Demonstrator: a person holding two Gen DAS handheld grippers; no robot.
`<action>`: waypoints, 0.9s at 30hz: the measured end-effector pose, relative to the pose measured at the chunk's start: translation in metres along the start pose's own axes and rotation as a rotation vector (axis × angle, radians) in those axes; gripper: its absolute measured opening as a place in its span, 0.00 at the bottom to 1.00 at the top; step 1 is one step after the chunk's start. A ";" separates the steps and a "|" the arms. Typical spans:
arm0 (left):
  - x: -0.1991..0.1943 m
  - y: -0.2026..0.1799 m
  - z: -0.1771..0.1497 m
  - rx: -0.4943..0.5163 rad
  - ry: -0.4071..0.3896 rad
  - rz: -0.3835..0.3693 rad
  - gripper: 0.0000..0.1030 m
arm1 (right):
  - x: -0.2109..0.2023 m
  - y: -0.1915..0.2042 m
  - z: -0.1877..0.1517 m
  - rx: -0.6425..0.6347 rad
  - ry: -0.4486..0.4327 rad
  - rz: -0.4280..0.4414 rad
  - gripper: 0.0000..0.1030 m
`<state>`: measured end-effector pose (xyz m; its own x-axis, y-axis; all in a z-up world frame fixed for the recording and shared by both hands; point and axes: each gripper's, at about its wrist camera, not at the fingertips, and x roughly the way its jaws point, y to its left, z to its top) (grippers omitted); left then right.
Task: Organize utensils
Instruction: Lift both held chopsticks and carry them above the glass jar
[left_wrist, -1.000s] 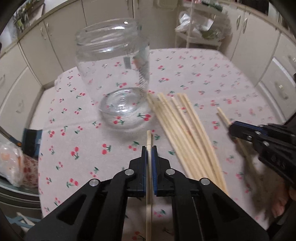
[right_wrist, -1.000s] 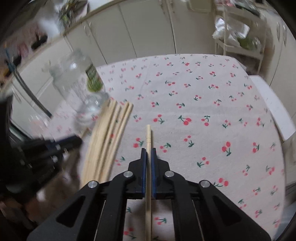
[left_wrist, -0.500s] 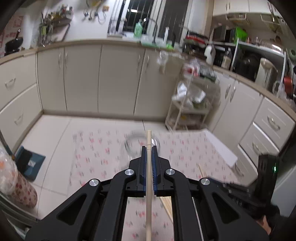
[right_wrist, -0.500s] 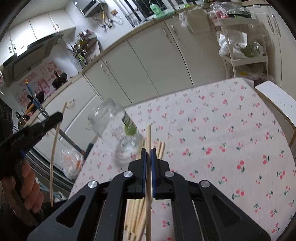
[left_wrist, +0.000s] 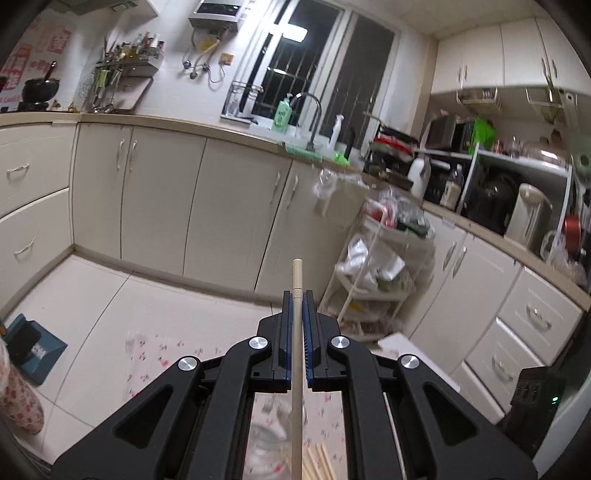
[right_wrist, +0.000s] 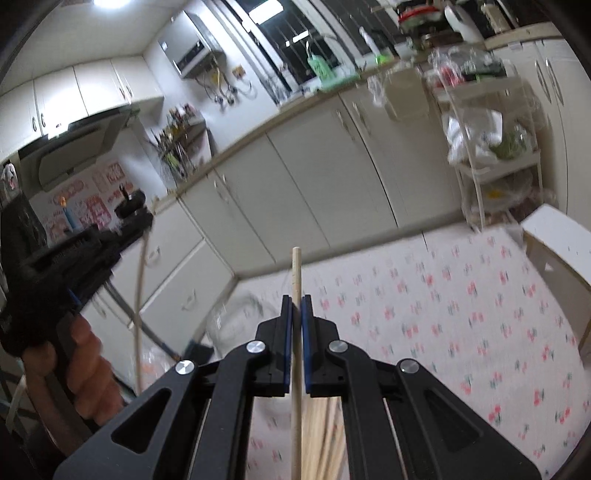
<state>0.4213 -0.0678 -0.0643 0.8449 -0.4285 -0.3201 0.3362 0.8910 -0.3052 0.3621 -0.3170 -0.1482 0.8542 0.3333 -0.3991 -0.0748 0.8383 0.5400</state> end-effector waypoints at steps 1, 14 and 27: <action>0.005 0.002 0.001 -0.008 -0.008 0.002 0.05 | 0.003 0.002 0.006 0.005 -0.022 0.007 0.06; 0.049 0.018 0.018 -0.051 -0.111 0.031 0.05 | 0.051 0.024 0.059 0.074 -0.179 0.060 0.06; 0.077 0.029 0.011 -0.094 -0.136 0.038 0.05 | 0.098 0.043 0.076 0.087 -0.283 0.094 0.06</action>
<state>0.5002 -0.0731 -0.0880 0.9072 -0.3643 -0.2104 0.2675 0.8855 -0.3800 0.4817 -0.2817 -0.1075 0.9559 0.2640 -0.1285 -0.1266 0.7656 0.6308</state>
